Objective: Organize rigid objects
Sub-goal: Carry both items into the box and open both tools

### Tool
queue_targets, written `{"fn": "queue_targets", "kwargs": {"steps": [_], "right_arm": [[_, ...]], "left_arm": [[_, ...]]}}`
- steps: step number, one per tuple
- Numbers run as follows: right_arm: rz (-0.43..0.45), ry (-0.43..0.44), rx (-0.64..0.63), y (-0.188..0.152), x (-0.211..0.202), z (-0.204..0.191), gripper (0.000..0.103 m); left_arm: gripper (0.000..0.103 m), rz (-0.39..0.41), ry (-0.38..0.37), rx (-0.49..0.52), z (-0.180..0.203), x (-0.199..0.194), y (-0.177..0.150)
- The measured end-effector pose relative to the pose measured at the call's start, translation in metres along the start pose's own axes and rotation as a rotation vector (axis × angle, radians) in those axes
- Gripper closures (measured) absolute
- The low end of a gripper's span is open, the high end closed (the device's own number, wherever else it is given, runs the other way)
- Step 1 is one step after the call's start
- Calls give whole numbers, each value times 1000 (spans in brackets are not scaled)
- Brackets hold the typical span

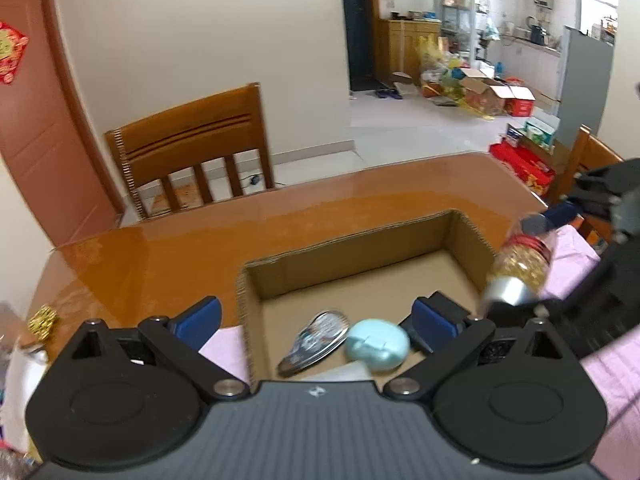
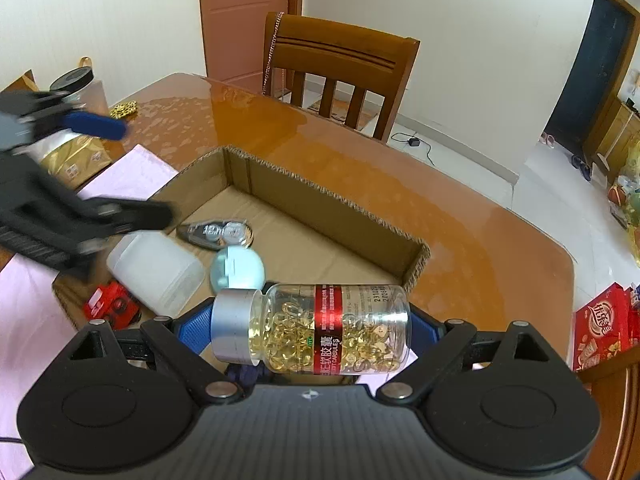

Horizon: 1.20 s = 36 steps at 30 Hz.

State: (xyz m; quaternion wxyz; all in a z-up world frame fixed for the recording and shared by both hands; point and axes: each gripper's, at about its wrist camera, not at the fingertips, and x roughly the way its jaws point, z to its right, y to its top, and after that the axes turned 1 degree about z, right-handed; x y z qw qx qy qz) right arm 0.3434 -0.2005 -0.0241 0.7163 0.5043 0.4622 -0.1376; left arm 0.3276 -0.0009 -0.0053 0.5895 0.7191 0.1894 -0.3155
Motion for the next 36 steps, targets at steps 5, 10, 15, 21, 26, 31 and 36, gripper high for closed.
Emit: {"fn": "queue_targets", "kwargs": {"steps": [5, 10, 15, 21, 26, 31, 36], "right_arm": [[-1, 7, 1, 19, 22, 1, 7], [21, -7, 1, 33, 36, 1, 0], [36, -30, -13, 35, 27, -2, 0], [41, -49, -16, 22, 6, -9, 0], [45, -87, 10, 5, -14, -17, 0], [37, -126, 26, -24, -32, -32, 0], [-7, -122, 89, -58, -35, -43, 0]], "left_arm": [[2, -21, 12, -41, -15, -15, -15], [2, -38, 27, -57, -22, -22, -25], [2, -52, 23, -57, -23, -26, -32], [2, -60, 11, -41, -15, -34, -43], [2, -58, 1, -35, -9, -47, -56], [2, -58, -7, -38, -2, -62, -72], [2, -67, -5, -40, 7, -74, -93]]}}
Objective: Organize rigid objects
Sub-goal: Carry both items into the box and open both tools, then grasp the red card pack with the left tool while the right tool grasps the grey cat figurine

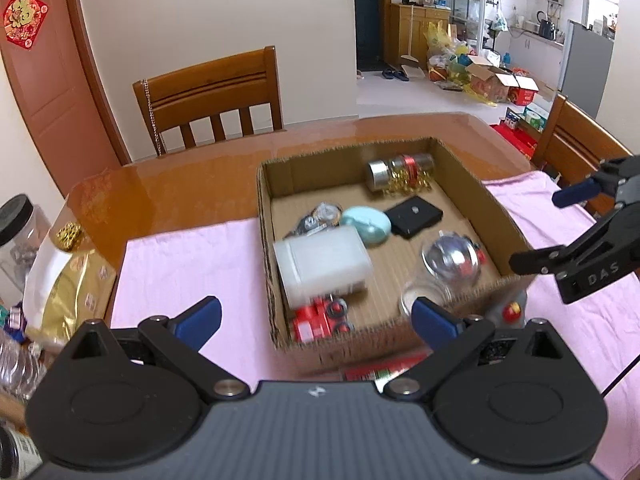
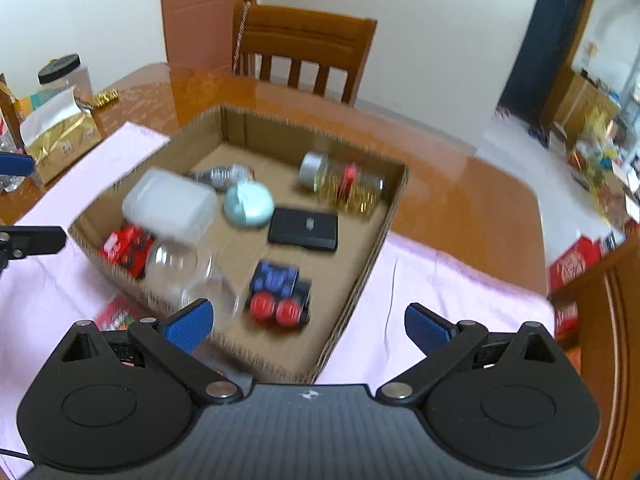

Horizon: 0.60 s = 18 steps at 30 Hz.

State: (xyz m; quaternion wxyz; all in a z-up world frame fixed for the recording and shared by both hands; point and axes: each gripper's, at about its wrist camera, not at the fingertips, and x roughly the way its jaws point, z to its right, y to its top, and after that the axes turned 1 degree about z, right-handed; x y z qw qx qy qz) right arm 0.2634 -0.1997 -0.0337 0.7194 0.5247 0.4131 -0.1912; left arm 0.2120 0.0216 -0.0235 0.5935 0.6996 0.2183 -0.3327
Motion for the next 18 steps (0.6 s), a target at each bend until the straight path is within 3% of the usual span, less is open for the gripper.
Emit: {"fn": "queue_targets", "kwargs": {"steps": [10, 18], "right_arm": [[-52, -44, 93, -41, 15, -11, 0], [-62, -108, 222, -70, 10, 11, 0]], "left_arm": [[2, -35, -15, -24, 10, -10, -34], [2, -64, -37, -66, 12, -5, -48]]}}
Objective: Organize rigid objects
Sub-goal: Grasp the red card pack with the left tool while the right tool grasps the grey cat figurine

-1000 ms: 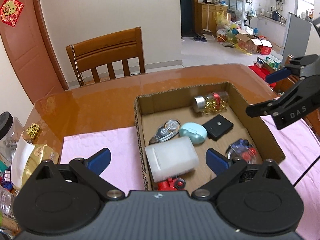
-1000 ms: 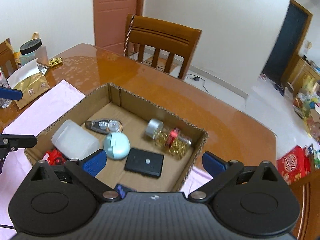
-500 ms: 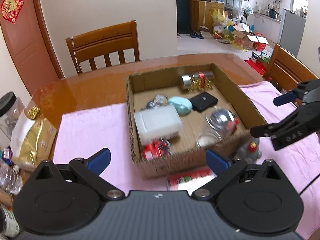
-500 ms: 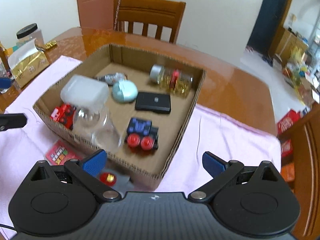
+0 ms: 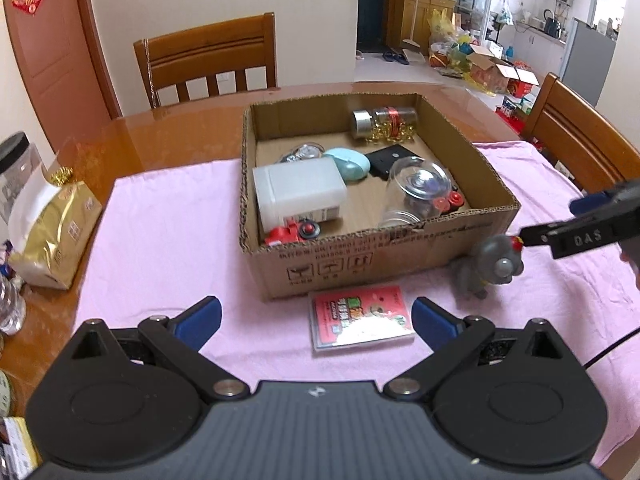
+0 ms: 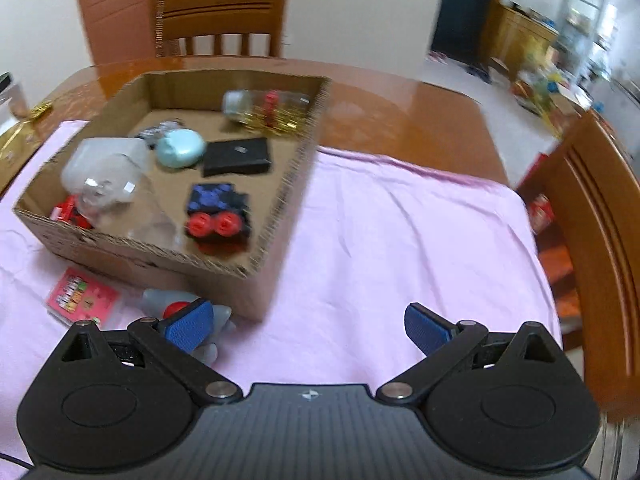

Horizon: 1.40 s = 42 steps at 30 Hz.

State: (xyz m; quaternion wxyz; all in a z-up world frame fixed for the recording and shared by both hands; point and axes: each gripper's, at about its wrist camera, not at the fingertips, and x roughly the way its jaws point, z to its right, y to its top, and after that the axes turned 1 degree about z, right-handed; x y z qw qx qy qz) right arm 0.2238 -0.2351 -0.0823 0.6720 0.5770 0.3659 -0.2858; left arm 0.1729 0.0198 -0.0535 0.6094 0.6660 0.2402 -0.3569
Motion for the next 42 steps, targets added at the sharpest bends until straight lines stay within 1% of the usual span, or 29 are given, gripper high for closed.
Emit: {"fn": "queue_targets", "kwargs": {"steps": [7, 11, 14, 16, 19, 25, 27, 29, 31, 34, 37, 42], "right_arm": [[-43, -62, 66, -34, -10, 24, 0], [-74, -99, 57, -56, -16, 29, 0], [-86, -100, 44, -71, -21, 27, 0], [-89, -88, 39, -79, -25, 24, 0], [-86, -19, 30, -90, -26, 9, 0], [-79, 81, 20, -103, -5, -26, 0], [-75, 79, 8, -105, 2, -37, 0], [-50, 49, -26, -107, 3, -46, 0], [-30, 57, -31, -107, 3, -48, 0], [-2, 61, -37, -109, 4, -47, 0], [5, 61, -36, -110, 4, -46, 0], [-3, 61, -38, -111, 3, -45, 0]], "left_arm": [[2, -25, -11, 5, 7, 12, -7], [2, -35, -7, 16, 11, 22, -11], [2, -47, -10, 17, 15, 31, -14], [2, -58, -11, 21, 18, 39, -17], [2, -65, -15, 27, 23, 51, -21], [2, -84, -10, 25, 34, 76, -24], [2, -79, -2, 30, 36, 83, -24], [2, -86, 2, 36, 38, 90, -23], [1, -99, 12, 39, 40, 98, -23], [2, -95, 4, 23, 38, 102, -21], [2, -100, -3, 30, 34, 103, -22], [4, -105, 8, 44, 22, 97, -26]]}}
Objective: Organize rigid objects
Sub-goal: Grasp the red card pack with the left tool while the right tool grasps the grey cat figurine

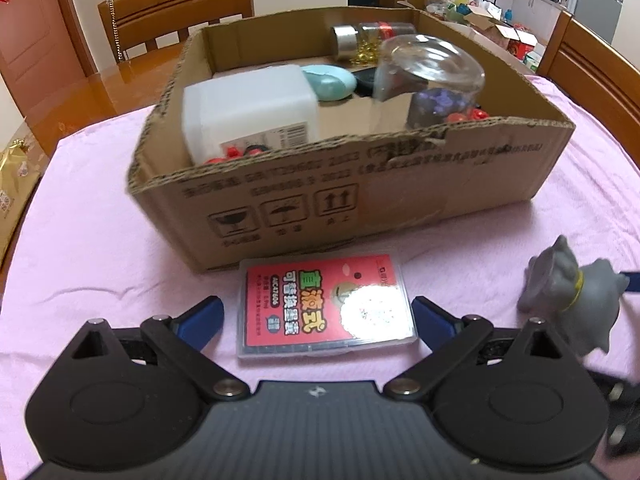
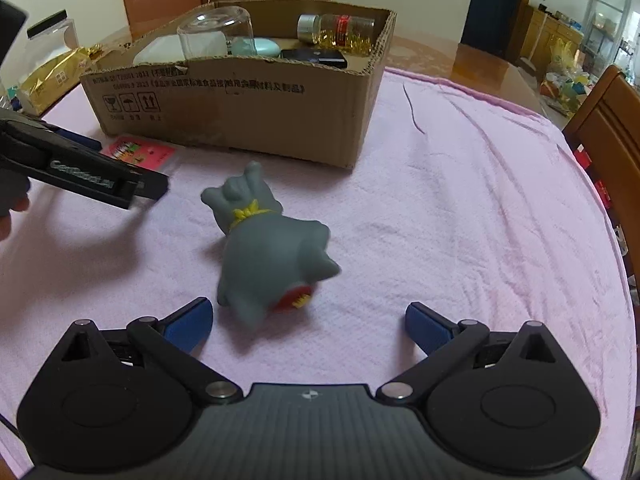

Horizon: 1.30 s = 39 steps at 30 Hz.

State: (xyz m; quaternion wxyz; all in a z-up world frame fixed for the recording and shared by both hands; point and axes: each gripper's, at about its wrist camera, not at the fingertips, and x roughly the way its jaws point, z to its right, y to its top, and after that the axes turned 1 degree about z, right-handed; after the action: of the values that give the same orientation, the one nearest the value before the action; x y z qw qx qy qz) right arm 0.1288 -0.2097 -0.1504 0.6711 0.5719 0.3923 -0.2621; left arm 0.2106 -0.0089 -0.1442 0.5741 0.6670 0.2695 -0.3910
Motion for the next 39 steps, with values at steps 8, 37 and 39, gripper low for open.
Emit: {"fn": "queue_targets", "kwargs": {"steps": [8, 37, 39], "right_arm": [[-43, -93, 137, 2, -3, 40, 0], [17, 49, 80, 45, 7, -25, 0], [17, 37, 79, 47, 9, -25, 0]], "left_arm": [[6, -5, -10, -22, -7, -3, -3], [12, -46, -21, 46, -19, -10, -5], [13, -49, -26, 58, -19, -11, -4]]}}
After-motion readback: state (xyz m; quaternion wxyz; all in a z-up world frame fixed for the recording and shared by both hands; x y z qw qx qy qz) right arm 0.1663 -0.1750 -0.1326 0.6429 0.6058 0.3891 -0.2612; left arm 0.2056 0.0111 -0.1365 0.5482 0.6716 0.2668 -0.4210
